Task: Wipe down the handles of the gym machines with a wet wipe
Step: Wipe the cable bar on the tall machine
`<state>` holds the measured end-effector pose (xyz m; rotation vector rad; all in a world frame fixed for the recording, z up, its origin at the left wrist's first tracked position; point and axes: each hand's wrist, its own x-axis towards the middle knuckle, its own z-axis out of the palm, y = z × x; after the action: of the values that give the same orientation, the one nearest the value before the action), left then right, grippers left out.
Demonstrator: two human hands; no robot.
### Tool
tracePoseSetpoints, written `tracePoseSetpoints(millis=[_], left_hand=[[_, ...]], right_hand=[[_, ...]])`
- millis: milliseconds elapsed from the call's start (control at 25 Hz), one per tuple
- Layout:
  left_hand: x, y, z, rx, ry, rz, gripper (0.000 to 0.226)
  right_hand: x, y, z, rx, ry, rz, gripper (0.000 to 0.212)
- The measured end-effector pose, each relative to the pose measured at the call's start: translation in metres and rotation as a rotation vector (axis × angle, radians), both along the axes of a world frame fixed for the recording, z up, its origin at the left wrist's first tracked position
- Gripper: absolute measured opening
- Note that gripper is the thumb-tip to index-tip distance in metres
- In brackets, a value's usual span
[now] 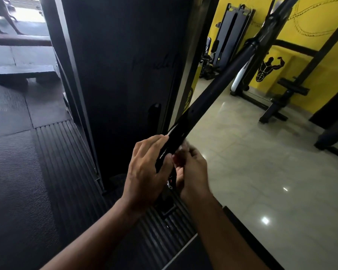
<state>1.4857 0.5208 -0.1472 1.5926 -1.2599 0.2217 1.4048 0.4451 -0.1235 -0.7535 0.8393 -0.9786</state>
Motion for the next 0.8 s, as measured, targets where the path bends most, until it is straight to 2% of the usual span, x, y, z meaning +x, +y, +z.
tracePoseSetpoints(millis=[120, 280, 400, 480, 560, 640, 720, 800], left_hand=[[0.005, 0.000, 0.001, 0.004, 0.021, 0.013, 0.040], [0.013, 0.003, -0.002, -0.009, 0.023, 0.003, 0.039], [0.023, -0.002, 0.000, -0.025, 0.041, -0.022, 0.040], [0.025, -0.001, -0.001, -0.015, 0.044, -0.047, 0.041], [0.029, 0.001, -0.002, -0.014, 0.032, -0.045, 0.041], [0.034, 0.001, 0.001, -0.025, 0.023, -0.052, 0.041], [0.038, -0.003, -0.001, -0.027, 0.033, -0.064, 0.041], [0.037, -0.003, -0.006, -0.023, 0.033, -0.054, 0.040]], right_hand=[[0.002, -0.020, 0.022, 0.065, -0.188, -0.086, 0.014], [0.023, 0.018, 0.007, -0.036, 0.135, -0.099, 0.018], [0.034, 0.008, 0.011, -0.044, -0.066, -0.240, 0.015], [0.038, 0.000, 0.012, -0.146, -0.004, -0.351, 0.016], [0.041, 0.004, 0.003, -0.290, 0.183, -0.419, 0.013], [0.039, 0.007, 0.000, -0.503, 0.258, -0.508, 0.015], [0.032, -0.003, -0.009, -0.844, 0.334, -0.522, 0.022], [0.023, -0.008, -0.023, -1.213, 0.500, -0.399, 0.022]])
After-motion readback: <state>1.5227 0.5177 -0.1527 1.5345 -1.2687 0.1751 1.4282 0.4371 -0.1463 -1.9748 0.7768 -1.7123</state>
